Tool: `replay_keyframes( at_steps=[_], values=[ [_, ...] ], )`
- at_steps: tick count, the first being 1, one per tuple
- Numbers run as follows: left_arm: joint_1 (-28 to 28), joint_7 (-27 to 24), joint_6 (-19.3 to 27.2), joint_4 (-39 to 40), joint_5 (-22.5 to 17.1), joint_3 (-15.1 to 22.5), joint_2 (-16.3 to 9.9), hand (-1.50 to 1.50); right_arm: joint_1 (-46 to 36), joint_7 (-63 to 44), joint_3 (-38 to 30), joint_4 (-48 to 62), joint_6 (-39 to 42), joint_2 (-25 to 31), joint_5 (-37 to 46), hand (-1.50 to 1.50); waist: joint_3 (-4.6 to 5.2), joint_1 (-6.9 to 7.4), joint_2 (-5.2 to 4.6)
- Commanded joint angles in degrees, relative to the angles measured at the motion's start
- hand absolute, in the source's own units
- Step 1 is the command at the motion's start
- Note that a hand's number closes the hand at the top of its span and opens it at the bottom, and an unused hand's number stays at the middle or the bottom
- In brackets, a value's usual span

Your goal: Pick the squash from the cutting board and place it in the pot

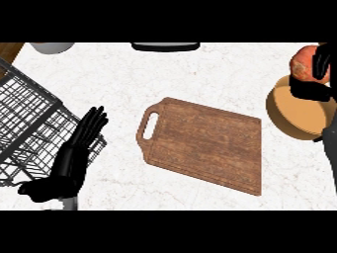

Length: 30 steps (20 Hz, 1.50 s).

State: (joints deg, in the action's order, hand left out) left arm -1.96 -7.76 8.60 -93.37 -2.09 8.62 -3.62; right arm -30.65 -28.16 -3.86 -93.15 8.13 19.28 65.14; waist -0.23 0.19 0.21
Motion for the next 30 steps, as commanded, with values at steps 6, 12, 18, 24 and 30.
replay_keyframes(
  at_steps=[6, 12, 18, 24, 30],
  values=[
    [3.8, 2.9, 0.7, 2.3, -0.1, -4.8, -2.1, 0.00, -1.8, 13.8, -8.8, 17.9, -1.5, 6.7, -8.4, 1.50, 0.20, 0.17, -0.43],
    [-1.4, 0.5, 2.7, 0.0, 2.5, -0.1, 1.3, 0.00, -2.1, 16.2, -9.1, 33.8, -7.4, 5.9, -5.5, 1.50, 0.19, 0.83, -0.48],
    [2.8, 2.9, 1.0, 0.0, 0.0, -4.0, -1.0, 0.00, -3.1, 13.9, -13.8, 46.2, -7.3, 7.7, -6.7, -1.50, 0.16, 0.90, -0.64],
    [2.9, 2.9, 0.7, 1.4, 0.1, -4.0, -1.0, 0.00, -6.2, 27.4, -19.0, 47.8, -8.1, 5.6, -17.5, -1.50, 0.11, 0.45, -0.47],
    [1.5, 0.0, 1.0, 3.4, 0.0, -4.7, -0.5, 0.00, -7.7, 35.9, -32.1, 44.2, -12.5, 2.7, -33.5, -1.50, 0.09, -0.82, -0.37]
  ],
)
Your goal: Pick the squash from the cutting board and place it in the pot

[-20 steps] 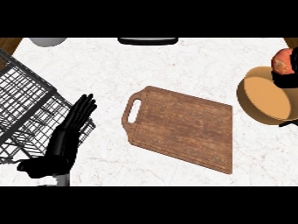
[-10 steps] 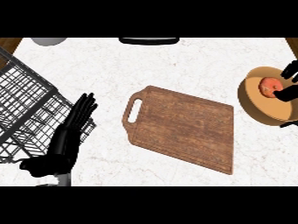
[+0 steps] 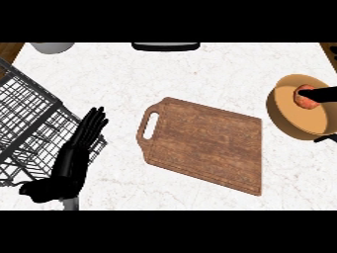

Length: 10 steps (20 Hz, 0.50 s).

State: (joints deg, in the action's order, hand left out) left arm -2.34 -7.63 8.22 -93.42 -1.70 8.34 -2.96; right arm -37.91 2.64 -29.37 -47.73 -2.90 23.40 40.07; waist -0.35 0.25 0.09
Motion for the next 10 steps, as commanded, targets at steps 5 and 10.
replay_keyframes(
  at_steps=[5, 10],
  values=[
    [1.3, 1.9, 1.8, 0.5, 0.4, -3.0, -1.0, 0.00, -0.1, 6.8, -12.8, 3.8, 2.2, 4.2, -15.3, -1.50, 0.28, 0.00, -0.24],
    [-1.1, 2.3, 2.2, -1.8, 1.5, -0.6, 0.3, 0.00, -1.8, 13.5, -15.9, 13.8, 0.9, 10.2, -18.6, -1.50, 0.25, 0.98, -0.48]
  ],
)
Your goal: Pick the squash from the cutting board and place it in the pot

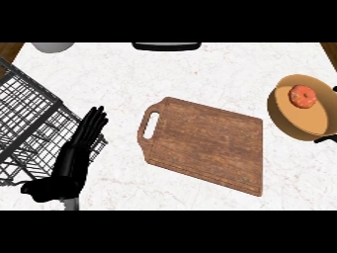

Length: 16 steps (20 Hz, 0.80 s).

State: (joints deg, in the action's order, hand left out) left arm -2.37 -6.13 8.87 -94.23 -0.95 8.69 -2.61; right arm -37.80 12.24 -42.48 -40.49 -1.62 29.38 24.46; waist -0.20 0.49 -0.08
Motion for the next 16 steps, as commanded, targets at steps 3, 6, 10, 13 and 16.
replay_keyframes(
  at_steps=[3, 6, 10, 13, 16],
  values=[
    [4.7, 2.4, 4.3, 2.5, 2.1, -2.0, 1.6, 0.00, 0.8, 5.9, -4.6, 6.6, 4.5, 8.8, -5.8, -1.50, 0.10, -0.14, -0.24],
    [2.0, -3.4, 0.0, 5.3, -1.3, -5.3, -1.2, 0.00, 1.8, 11.4, -4.9, 9.9, 4.0, 9.5, -7.2, -1.50, 0.14, 0.11, -0.23],
    [-1.0, -1.5, 2.0, 1.7, 2.1, -1.0, 0.4, 0.00, 2.6, 15.8, -6.3, 17.4, 7.8, 16.2, -8.1, -1.50, 0.02, 0.91, -0.48],
    [2.1, -1.9, 1.1, 4.4, 0.4, -3.6, 0.0, 0.00, 3.3, 19.6, -5.9, 20.3, 5.3, 15.4, -8.2, -1.50, 0.02, 0.89, -0.57],
    [1.7, 1.4, 2.0, 0.6, 1.5, -1.8, 0.5, 0.00, 3.1, 18.7, -6.6, 22.3, 6.8, 20.1, -9.4, -1.50, 0.00, 0.86, -0.46]
  ],
)
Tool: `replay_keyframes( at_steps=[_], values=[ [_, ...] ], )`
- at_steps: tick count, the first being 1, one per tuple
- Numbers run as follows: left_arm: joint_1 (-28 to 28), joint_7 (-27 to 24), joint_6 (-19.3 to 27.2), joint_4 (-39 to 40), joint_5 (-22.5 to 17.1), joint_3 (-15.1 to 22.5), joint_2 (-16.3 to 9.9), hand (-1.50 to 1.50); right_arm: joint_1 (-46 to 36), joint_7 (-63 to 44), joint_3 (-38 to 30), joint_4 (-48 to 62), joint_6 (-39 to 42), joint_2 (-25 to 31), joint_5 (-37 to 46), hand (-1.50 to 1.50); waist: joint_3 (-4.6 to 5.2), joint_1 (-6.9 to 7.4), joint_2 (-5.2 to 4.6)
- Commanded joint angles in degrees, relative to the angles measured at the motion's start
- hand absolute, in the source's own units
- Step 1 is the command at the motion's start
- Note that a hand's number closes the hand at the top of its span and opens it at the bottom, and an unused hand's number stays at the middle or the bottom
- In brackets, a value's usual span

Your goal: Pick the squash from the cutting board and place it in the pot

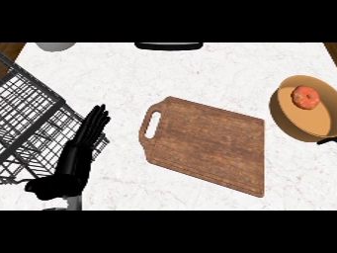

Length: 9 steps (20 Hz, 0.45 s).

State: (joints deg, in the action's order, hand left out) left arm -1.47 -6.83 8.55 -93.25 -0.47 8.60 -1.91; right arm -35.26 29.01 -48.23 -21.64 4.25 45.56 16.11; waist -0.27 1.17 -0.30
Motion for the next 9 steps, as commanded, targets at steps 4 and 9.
replay_keyframes(
  at_steps=[4, 9],
  values=[
    [0.4, -1.5, 1.1, 2.7, 0.5, -2.7, -0.6, 0.00, 0.6, 1.6, -3.9, 5.3, 0.9, 5.9, -4.4, -1.50, 0.08, 0.03, -0.28],
    [0.8, 0.1, -0.1, 0.7, -0.7, -3.8, -1.9, 0.00, 3.2, 4.5, -5.0, 8.0, -0.7, 7.2, -5.6, -1.50, 0.01, 0.40, -0.37]
  ],
)
